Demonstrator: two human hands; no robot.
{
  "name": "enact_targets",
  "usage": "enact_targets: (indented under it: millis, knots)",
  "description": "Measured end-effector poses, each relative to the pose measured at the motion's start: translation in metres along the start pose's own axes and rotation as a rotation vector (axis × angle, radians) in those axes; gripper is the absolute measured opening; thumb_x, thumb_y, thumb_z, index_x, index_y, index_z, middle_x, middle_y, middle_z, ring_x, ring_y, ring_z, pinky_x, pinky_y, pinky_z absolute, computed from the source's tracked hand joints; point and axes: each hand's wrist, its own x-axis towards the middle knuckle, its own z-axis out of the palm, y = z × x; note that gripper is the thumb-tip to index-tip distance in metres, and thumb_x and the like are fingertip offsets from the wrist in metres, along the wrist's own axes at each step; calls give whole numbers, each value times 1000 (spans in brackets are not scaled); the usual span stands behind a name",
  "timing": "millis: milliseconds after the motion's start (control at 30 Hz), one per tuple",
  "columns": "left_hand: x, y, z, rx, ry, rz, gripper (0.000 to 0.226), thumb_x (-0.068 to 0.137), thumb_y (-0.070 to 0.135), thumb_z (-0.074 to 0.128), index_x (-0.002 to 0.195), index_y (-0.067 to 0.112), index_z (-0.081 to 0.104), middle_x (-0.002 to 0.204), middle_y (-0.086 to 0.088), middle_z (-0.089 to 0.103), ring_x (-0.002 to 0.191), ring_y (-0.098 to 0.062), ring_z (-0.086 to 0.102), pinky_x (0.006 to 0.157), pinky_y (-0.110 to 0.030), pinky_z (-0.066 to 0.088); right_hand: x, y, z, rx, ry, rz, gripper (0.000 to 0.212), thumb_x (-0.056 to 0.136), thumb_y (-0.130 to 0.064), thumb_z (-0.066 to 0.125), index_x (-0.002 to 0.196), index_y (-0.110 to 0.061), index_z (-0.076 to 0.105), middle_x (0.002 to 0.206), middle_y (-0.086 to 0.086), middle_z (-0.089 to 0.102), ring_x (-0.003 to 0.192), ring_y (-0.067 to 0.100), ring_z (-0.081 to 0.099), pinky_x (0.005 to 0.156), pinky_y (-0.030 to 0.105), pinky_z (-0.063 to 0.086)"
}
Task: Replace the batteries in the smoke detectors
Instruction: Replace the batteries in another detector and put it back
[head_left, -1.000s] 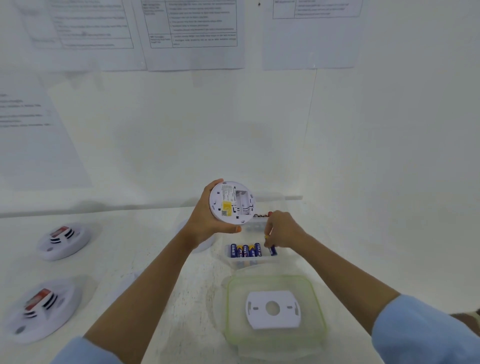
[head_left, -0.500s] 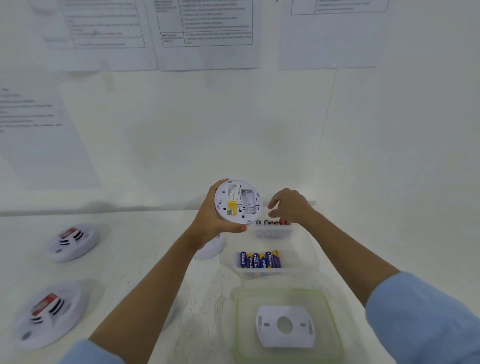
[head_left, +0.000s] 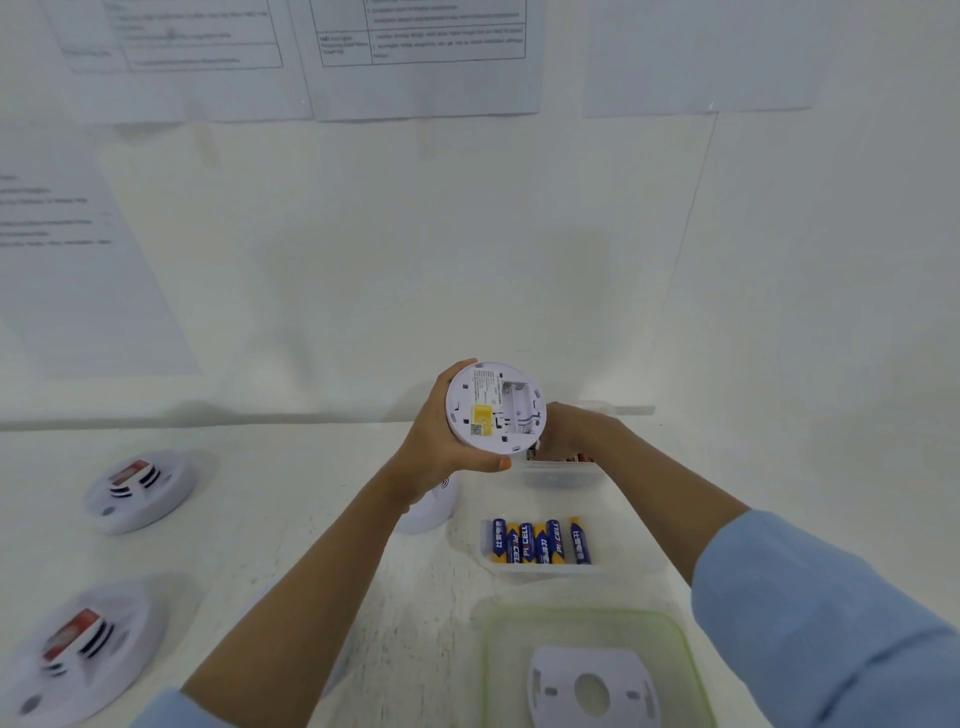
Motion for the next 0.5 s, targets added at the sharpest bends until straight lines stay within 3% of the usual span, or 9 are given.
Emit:
enact_targets:
  millis: [167,267,367,500]
  knots:
    - [-2,0,0,3,4,0,96,47,6,79,130,21,33,122,15,47,110,9,49,84,-9,46,0,3,5,96,71,-94,35,84,-9,57,119,-10,56,113,10,61,96,25,56,90,39,51]
    - [-5,1,-1,0,13,1,95,47,7,79,129,23,33,122,15,47,108,11,49,82,-8,45,-5,3,7,237,161,-118,32,78,-8,64,111,-9,61,108,11,65,92,23,60,81,32,53]
    - [-7,3,-3,-14,17,-1,95,47,6,80,128,24,34,122,16,47,108,11,49,82,-8,46,-22,5,-2,560,261,-90,27,73,0,70,98,-7,64,83,9,68,71,18,60,60,18,48]
    - [-13,5,-6,-42,25,-2,99,47,3,80,132,21,33,122,13,48,105,13,51,79,-9,47,-63,6,-31,1173,415,-35,40,78,10,64,116,-1,56,72,11,62,57,18,62,58,23,56]
